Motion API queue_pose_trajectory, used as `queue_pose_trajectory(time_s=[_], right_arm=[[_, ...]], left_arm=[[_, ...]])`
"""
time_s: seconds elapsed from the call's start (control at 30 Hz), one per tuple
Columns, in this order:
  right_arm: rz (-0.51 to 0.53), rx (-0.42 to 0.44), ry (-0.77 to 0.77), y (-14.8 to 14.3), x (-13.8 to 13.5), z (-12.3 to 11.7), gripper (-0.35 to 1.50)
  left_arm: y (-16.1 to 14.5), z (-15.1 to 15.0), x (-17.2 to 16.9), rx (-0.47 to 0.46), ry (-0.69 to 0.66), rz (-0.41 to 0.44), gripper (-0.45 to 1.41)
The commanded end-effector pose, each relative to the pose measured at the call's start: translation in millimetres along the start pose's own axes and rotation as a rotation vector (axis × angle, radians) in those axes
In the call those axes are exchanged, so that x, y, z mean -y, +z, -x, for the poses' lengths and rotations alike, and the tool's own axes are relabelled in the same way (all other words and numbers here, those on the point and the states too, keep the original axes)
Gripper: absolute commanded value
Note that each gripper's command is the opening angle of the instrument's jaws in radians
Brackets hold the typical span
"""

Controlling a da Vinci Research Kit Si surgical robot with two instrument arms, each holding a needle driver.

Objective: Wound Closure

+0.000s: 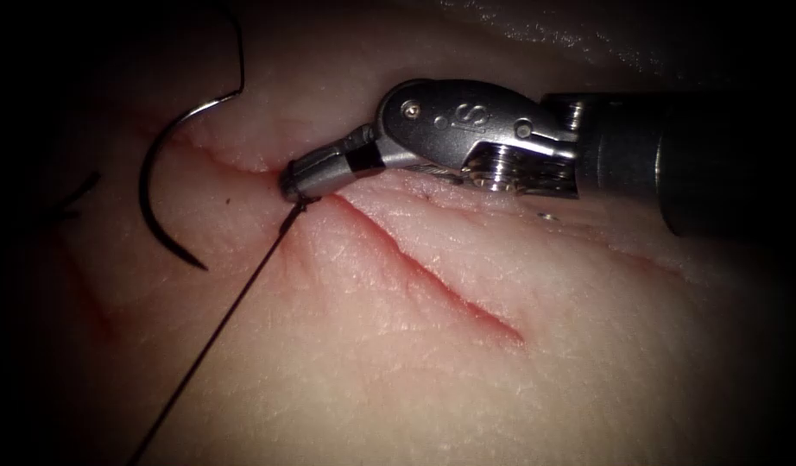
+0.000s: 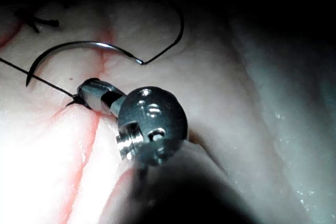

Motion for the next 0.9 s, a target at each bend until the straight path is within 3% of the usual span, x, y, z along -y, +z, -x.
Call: queue_pose_trajectory(time_s=[0.03, 0.2, 0.33, 0.43, 0.67, 0.9], right_arm=[[0.013, -0.001, -0.001, 0.7, -0.8, 0.0, -0.35], [0.047, 0.002, 0.031, 0.1, -2.0, 0.4, -0.35], [-0.006, 0.017, 0.064, -0.8, -2.8, 0.7, -0.35], [-0.070, -0.030, 0.078, -1.8, -3.6, 1.7, -0.35], [-0.072, -0.023, 0.119, -0.4, -4.0, 4.5, -0.35], [-0.072, -0.023, 0.124, -0.6, -3.8, 4.6, -0.35]], left_arm=[[0.6, 0.3, -0.5, -0.001, 0.004, 0.003, -0.45], [0.6, 0.5, -2.2, -0.004, 0.015, 0.011, -0.45], [-0.1, 1.3, -2.3, -0.003, 0.007, 0.005, -0.45], [-2.3, 2.7, -1.4, 0.004, 0.003, -0.023, -0.45], [-2.7, 2.5, -2.4, 0.006, -0.004, -0.035, -0.45], [-2.7, 2.5, -2.8, 0.003, -0.002, -0.022, -0.45]])
